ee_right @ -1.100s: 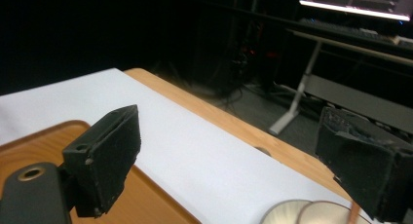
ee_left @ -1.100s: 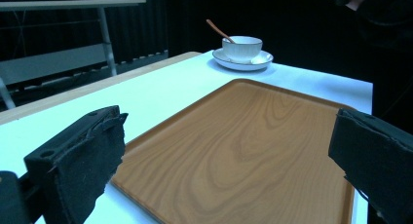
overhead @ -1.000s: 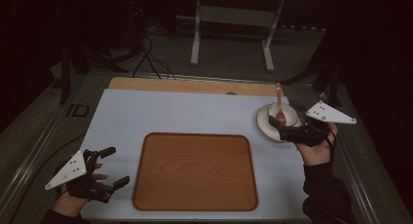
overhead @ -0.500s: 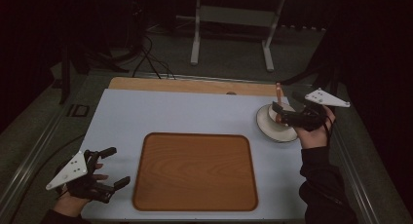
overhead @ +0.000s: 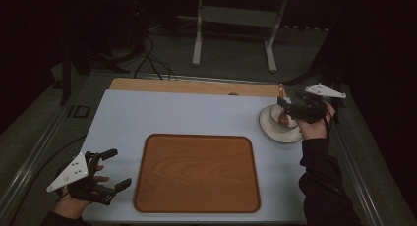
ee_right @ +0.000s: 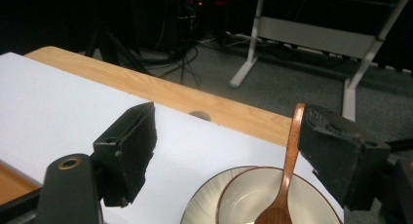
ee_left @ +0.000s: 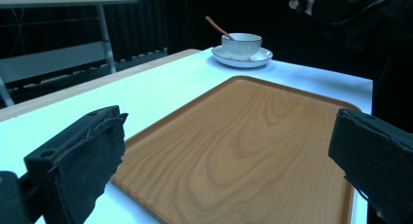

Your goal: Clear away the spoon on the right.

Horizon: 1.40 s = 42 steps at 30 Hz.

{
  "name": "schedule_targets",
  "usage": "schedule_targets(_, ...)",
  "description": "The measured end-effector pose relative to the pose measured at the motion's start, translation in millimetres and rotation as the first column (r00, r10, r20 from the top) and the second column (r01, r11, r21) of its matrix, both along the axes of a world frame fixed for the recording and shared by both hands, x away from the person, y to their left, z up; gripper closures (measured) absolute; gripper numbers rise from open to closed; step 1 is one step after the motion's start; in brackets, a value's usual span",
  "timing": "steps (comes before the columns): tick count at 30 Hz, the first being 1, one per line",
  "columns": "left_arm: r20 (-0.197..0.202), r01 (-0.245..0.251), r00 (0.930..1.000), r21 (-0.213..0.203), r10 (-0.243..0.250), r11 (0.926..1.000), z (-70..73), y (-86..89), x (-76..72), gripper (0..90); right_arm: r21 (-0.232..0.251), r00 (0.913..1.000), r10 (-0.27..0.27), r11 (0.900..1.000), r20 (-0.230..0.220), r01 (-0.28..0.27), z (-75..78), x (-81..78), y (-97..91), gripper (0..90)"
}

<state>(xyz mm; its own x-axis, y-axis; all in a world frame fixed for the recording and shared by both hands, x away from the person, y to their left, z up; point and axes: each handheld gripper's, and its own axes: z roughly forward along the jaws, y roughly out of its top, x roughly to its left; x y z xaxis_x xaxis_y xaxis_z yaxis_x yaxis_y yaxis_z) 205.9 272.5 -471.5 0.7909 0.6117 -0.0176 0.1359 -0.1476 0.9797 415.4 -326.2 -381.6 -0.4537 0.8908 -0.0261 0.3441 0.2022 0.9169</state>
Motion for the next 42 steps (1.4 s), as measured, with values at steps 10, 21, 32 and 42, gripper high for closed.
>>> schedule_targets(10, 0.0, 0.0, 1.0, 0.003, 0.0, 1.0, -0.3, 0.1, -0.1, 0.0, -0.012, 0.9963, -0.064, 0.9979, -0.057, 0.064, -12.8, 25.3, -3.3, 29.1)
schedule_targets(21, -0.006, 0.001, 1.0, 0.006, -0.001, 1.0, -1.2, -0.8, 0.0, 0.0, -0.02, 0.9867, -0.118, 0.993, -0.111, 0.116, -29.1, 51.4, -8.2, 29.3)
schedule_targets(32, -0.01, -0.003, 0.9999, 0.007, 0.003, 1.0, -1.7, -1.4, -0.1, 0.0, -0.045, 0.9654, -0.186, 0.9825, -0.183, 0.18, -43.5, 76.0, -8.7, 32.0)
schedule_targets(42, -0.017, -0.003, 0.9999, 0.009, 0.003, 1.0, -2.6, -2.9, -0.4, 0.0, -0.044, 0.9391, -0.24, 0.9707, -0.246, 0.236, -56.7, 93.1, -10.2, 39.7)
